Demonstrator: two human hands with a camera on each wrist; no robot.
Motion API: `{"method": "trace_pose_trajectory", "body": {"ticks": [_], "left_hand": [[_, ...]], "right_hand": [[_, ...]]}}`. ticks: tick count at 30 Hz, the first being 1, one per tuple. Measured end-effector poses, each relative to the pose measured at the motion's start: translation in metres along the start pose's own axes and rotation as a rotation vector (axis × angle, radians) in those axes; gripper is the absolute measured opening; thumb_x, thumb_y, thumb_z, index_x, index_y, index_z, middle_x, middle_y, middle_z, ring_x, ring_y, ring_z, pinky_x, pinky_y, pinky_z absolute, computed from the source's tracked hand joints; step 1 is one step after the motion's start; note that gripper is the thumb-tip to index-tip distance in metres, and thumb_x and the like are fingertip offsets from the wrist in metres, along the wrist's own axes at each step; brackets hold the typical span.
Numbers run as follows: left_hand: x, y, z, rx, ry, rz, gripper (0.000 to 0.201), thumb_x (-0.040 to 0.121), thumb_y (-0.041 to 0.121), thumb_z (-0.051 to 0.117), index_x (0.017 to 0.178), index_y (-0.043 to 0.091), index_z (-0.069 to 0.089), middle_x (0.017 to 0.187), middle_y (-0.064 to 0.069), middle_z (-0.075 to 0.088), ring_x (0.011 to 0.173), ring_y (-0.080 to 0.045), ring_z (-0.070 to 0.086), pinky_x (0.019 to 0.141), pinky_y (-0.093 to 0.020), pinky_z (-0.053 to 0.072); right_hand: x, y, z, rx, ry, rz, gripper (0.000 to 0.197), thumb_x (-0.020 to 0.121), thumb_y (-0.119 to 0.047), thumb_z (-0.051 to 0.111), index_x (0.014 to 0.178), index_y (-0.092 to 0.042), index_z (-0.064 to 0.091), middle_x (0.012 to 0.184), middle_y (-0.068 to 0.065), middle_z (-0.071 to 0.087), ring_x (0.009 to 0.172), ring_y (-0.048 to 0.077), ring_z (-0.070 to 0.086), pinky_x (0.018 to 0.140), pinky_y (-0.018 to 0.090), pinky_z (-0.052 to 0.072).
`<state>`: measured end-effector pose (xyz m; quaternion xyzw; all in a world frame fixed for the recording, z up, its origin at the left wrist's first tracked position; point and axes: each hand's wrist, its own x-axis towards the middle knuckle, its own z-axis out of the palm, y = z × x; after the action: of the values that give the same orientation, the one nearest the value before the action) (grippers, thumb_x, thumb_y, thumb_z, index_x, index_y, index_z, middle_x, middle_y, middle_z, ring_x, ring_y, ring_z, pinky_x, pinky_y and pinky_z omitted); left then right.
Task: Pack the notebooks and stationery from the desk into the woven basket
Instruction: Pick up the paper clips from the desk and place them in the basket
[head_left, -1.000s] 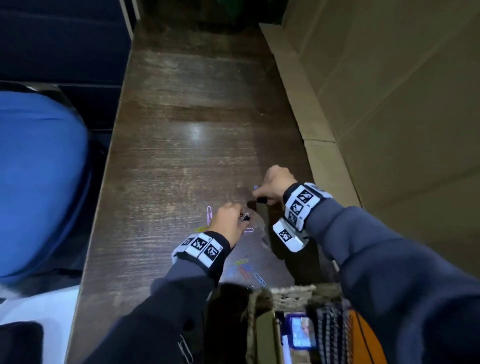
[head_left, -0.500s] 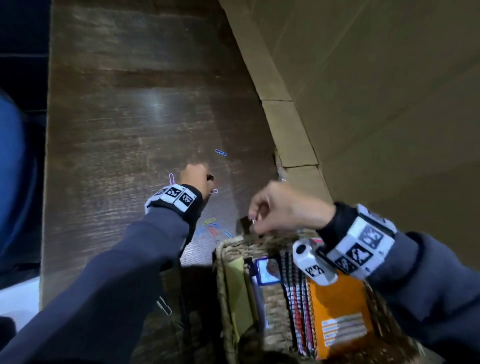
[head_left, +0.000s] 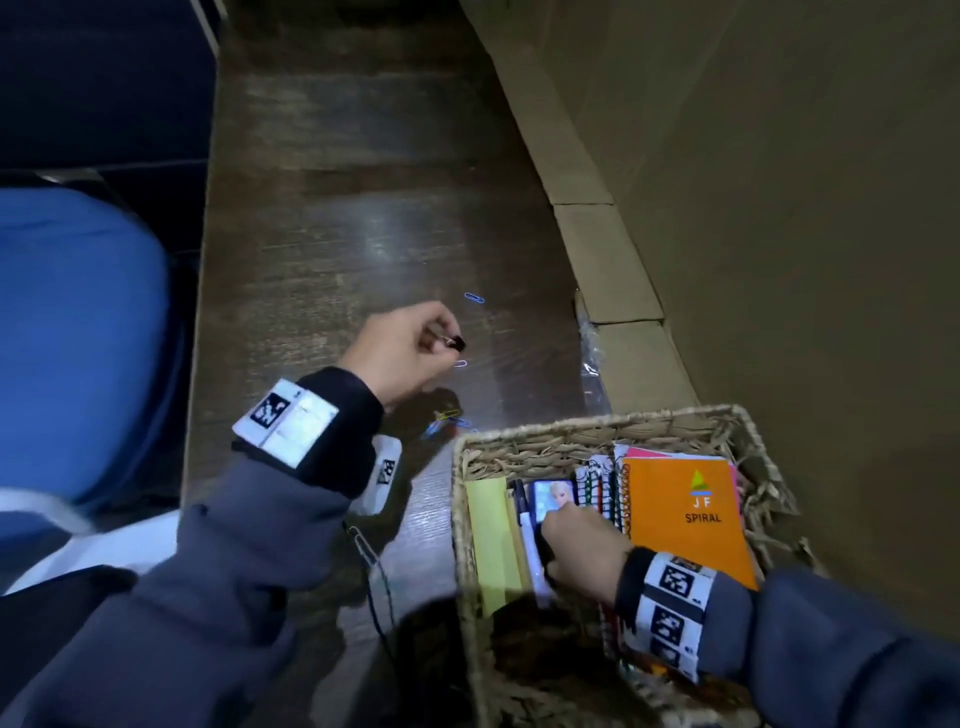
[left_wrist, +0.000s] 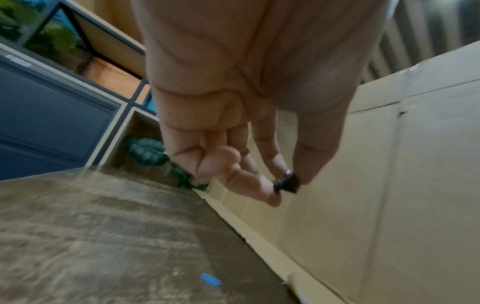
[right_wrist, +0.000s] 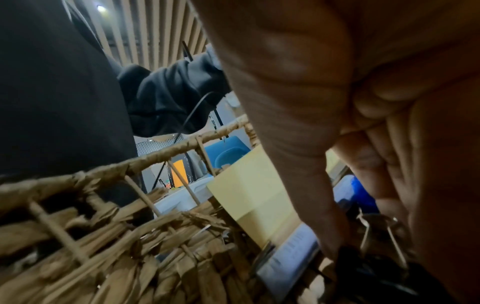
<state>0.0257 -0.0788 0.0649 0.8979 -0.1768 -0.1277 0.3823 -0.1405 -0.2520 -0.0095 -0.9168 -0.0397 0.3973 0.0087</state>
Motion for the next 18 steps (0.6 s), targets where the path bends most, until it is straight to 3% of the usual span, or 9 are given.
{"method": "trace_pose_trajectory", "body": {"ticks": [2,4,5,7,9,11,14,16,18], "left_hand": [[-0.028,0.027,0.005,0.076,-0.135,0.04,0.016,0.079,0.008,0.061,0.09,0.018,0.065,0.081,-0.002,0.07,0.073,-0.016,0.064,0.078,-0.024,0.052],[-0.051,0.053,0.018,0.174,-0.287,0.085,0.017,0.079,0.013,0.063,0.095,0.019,0.065,0.081,0.001,0.069,0.072,-0.015,0.059,0.072,-0.021,0.05],[-0.06,0.064,0.027,0.231,-0.358,0.107,0.017,0.079,0.015,0.063,0.096,0.02,0.064,0.083,0.001,0.07,0.073,-0.014,0.058,0.069,-0.019,0.048],[-0.071,0.082,0.05,0.36,-0.471,0.154,0.019,0.079,0.017,0.061,0.097,0.021,0.063,0.092,-0.002,0.071,0.084,-0.022,0.062,0.071,-0.023,0.047],[-0.077,0.094,0.078,0.524,-0.56,0.212,0.022,0.08,0.015,0.059,0.102,0.018,0.062,0.102,-0.009,0.07,0.096,-0.029,0.063,0.072,-0.029,0.045],[-0.08,0.103,0.107,0.684,-0.641,0.218,0.027,0.085,0.012,0.058,0.111,0.01,0.061,0.109,-0.015,0.067,0.102,-0.032,0.063,0.071,-0.034,0.046],[-0.083,0.107,0.144,0.883,-0.794,0.182,0.031,0.091,0.01,0.055,0.121,0.001,0.057,0.123,-0.016,0.061,0.113,-0.031,0.061,0.08,-0.037,0.051],[-0.083,0.104,0.161,0.94,-0.872,0.144,0.039,0.09,0.015,0.059,0.127,0.002,0.053,0.129,-0.013,0.058,0.117,-0.029,0.058,0.086,-0.038,0.051],[-0.081,0.099,0.171,0.941,-0.895,0.071,0.04,0.088,0.016,0.062,0.126,0.004,0.054,0.12,-0.014,0.06,0.105,-0.028,0.062,0.076,-0.036,0.052]], "right_hand": [[-0.001,0.001,0.001,0.034,0.021,-0.015,0.035,0.085,-0.002,0.053,0.058,-0.01,0.033,0.064,0.005,0.038,0.069,0.027,0.05,0.044,0.025,0.029],[-0.005,0.006,-0.005,0.093,0.033,-0.024,0.039,0.084,-0.008,0.057,0.054,-0.011,0.033,0.061,0.001,0.031,0.056,0.02,0.042,0.043,0.022,0.025],[-0.008,0.012,-0.01,0.136,0.052,-0.019,0.038,0.083,-0.012,0.061,0.055,-0.009,0.036,0.061,0.0,0.033,0.055,0.018,0.041,0.044,0.021,0.025],[-0.017,0.026,-0.028,0.195,0.127,0.002,0.026,0.082,-0.019,0.063,0.062,-0.005,0.052,0.065,0.008,0.053,0.059,0.022,0.048,0.046,0.023,0.03],[-0.025,0.041,-0.046,0.21,0.239,0.01,0.025,0.082,-0.023,0.061,0.081,0.001,0.069,0.087,0.02,0.07,0.08,0.032,0.063,0.062,0.032,0.045],[-0.031,0.056,-0.058,0.216,0.328,0.023,0.028,0.082,-0.025,0.061,0.086,0.001,0.073,0.092,0.022,0.071,0.09,0.033,0.066,0.073,0.034,0.048],[-0.035,0.073,-0.063,0.295,0.366,0.065,0.018,0.079,-0.02,0.065,0.075,-0.004,0.073,0.081,0.016,0.071,0.075,0.026,0.065,0.064,0.028,0.047],[-0.036,0.078,-0.062,0.316,0.366,0.073,0.015,0.079,-0.02,0.065,0.071,-0.008,0.071,0.078,0.011,0.068,0.075,0.024,0.066,0.065,0.027,0.049],[-0.038,0.081,-0.059,0.315,0.355,0.072,0.017,0.08,-0.023,0.068,0.077,-0.007,0.074,0.081,0.008,0.071,0.077,0.021,0.068,0.07,0.03,0.057]]}}
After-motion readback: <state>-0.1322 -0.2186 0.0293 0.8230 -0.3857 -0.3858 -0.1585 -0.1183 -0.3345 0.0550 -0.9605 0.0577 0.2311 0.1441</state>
